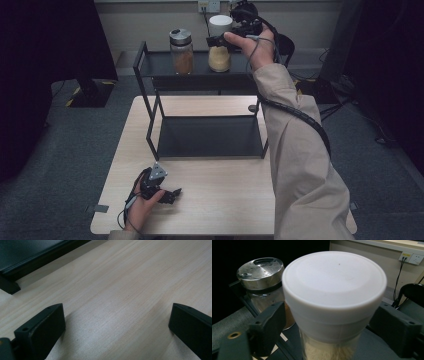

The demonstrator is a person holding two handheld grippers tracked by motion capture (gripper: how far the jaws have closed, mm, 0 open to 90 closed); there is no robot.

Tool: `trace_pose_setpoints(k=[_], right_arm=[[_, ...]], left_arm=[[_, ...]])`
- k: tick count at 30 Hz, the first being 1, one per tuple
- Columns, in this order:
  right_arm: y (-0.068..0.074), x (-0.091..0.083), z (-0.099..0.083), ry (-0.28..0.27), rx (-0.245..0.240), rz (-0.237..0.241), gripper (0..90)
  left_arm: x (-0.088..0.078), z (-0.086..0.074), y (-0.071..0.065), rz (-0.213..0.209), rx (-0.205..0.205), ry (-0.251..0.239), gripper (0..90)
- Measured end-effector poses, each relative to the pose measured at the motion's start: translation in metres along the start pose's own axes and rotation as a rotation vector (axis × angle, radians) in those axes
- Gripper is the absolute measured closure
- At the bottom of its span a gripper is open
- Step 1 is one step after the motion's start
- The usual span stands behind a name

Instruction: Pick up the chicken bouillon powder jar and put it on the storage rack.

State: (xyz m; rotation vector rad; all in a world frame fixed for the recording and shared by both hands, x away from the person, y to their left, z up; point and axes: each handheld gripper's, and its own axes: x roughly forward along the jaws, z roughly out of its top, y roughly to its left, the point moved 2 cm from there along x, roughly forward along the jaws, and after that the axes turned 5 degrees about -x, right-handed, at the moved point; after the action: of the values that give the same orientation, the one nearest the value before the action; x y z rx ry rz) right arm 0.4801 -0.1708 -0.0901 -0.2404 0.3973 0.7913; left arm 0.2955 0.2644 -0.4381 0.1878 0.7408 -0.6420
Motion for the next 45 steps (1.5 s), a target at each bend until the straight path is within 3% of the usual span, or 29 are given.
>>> trace_pose_setpoints(k=[8, 18, 36, 45], right_arm=[[0.009, -0.009, -0.007, -0.004, 0.0, -0.037, 0.0], [0.019, -0.026, -0.02, -0.021, 0.0, -0.048, 0.0], [0.04, -0.04, -0.049, -0.045, 0.015, -0.008, 0.0], [0.048, -0.044, -0.072, -0.069, 0.021, 0.016, 0.0]], left_arm=[[0.0, 0.0, 0.0, -0.001, 0.001, 0.0, 0.0], [0.0, 0.0, 0.0, -0.001, -0.001, -0.001, 0.0], [0.0, 0.0, 0.0, -0.002, -0.001, 0.0, 0.0], [0.0, 0.0, 0.0, -0.002, 0.0, -0.001, 0.0]])
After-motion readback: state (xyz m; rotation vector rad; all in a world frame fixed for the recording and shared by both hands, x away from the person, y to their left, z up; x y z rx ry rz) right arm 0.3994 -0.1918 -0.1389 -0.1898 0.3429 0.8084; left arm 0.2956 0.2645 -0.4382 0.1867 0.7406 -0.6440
